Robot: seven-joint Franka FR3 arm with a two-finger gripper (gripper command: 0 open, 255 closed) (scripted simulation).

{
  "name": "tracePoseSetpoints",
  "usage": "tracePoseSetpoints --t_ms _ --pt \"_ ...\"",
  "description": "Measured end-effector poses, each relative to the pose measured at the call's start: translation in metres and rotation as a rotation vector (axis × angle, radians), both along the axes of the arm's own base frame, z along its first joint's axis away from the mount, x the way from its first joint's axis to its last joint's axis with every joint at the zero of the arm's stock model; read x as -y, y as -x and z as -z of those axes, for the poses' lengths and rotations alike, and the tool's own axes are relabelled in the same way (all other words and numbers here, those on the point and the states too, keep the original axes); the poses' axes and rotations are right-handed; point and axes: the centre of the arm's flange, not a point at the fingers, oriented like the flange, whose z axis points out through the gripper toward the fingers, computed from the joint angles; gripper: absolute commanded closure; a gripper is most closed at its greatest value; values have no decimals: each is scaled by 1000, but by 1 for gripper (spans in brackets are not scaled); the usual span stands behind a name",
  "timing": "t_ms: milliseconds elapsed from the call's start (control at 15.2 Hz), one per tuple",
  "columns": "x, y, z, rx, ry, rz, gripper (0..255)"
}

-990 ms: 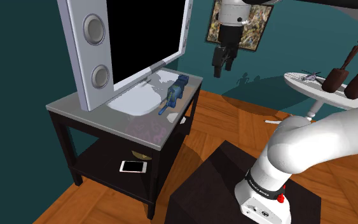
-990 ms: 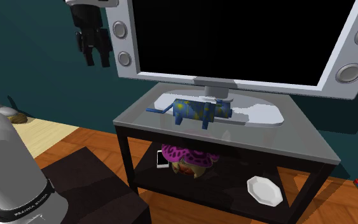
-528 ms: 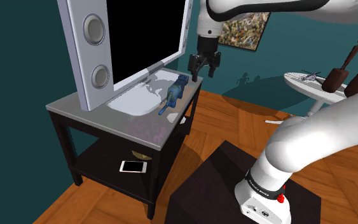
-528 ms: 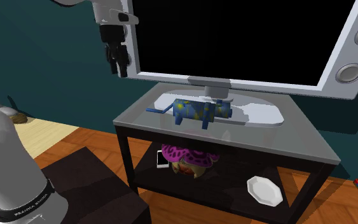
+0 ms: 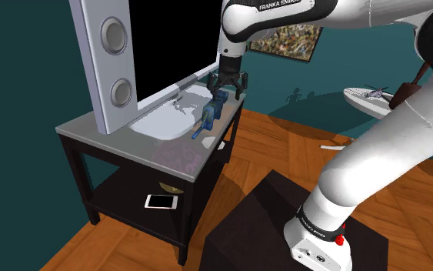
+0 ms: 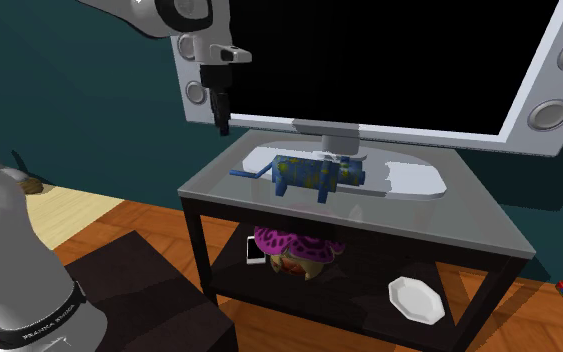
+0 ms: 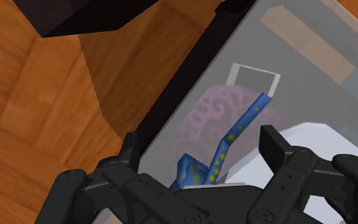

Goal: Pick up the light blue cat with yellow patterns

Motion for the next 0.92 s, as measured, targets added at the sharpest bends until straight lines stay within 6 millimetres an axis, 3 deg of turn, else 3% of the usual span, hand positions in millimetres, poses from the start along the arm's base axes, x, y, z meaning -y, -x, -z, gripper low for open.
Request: tracePoseSetpoints --t_ms 462,924 --pt "38 -75 46 26 -9 280 0" --pt "95 -128 91 52 -18 561 0"
